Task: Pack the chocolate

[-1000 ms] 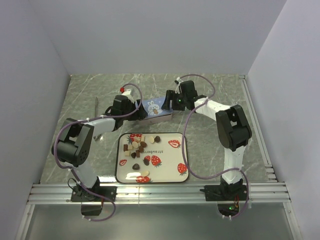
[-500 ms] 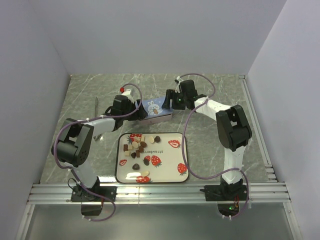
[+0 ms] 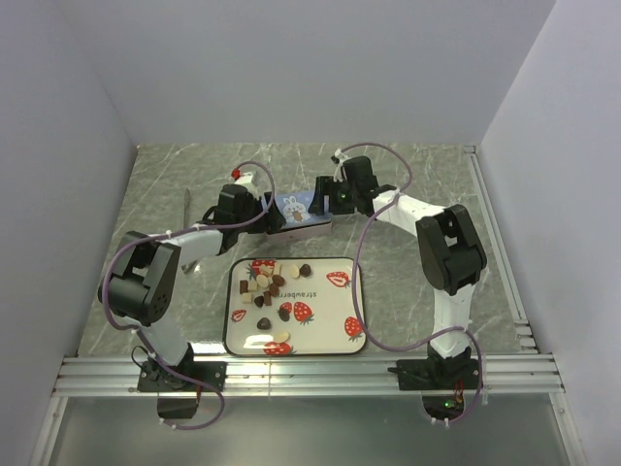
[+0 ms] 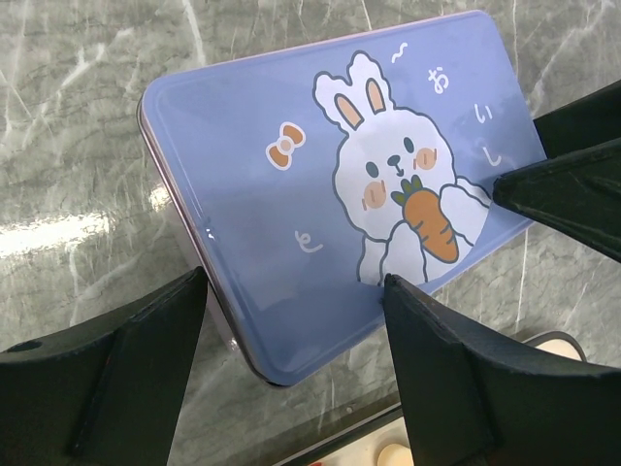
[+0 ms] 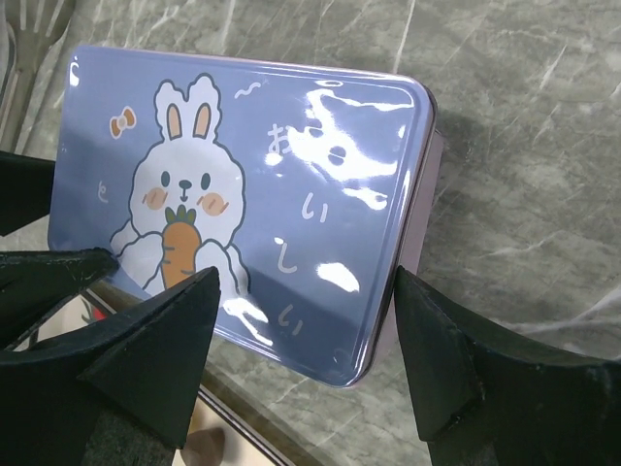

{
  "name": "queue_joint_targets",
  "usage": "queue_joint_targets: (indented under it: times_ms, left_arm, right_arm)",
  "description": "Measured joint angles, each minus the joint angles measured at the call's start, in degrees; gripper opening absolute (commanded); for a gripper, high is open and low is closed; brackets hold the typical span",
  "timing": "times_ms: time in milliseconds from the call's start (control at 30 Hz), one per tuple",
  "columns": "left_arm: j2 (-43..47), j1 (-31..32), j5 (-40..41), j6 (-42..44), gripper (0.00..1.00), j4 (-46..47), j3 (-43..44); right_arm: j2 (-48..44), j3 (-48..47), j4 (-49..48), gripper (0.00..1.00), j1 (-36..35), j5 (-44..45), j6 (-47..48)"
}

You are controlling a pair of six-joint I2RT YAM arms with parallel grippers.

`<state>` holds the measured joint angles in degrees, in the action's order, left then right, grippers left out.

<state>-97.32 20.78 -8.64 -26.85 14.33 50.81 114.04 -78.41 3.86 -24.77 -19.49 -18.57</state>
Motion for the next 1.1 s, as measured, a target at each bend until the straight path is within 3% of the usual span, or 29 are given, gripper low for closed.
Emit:
queue_joint_targets:
  times_ms: [1100]
  left_arm:
    - [1.4,0.0,0.0,-2.1,0.79,1.2,-3.7]
  right_arm:
    - [-0.7,1.0,0.9,0.79,-0.5,2.3,0.3]
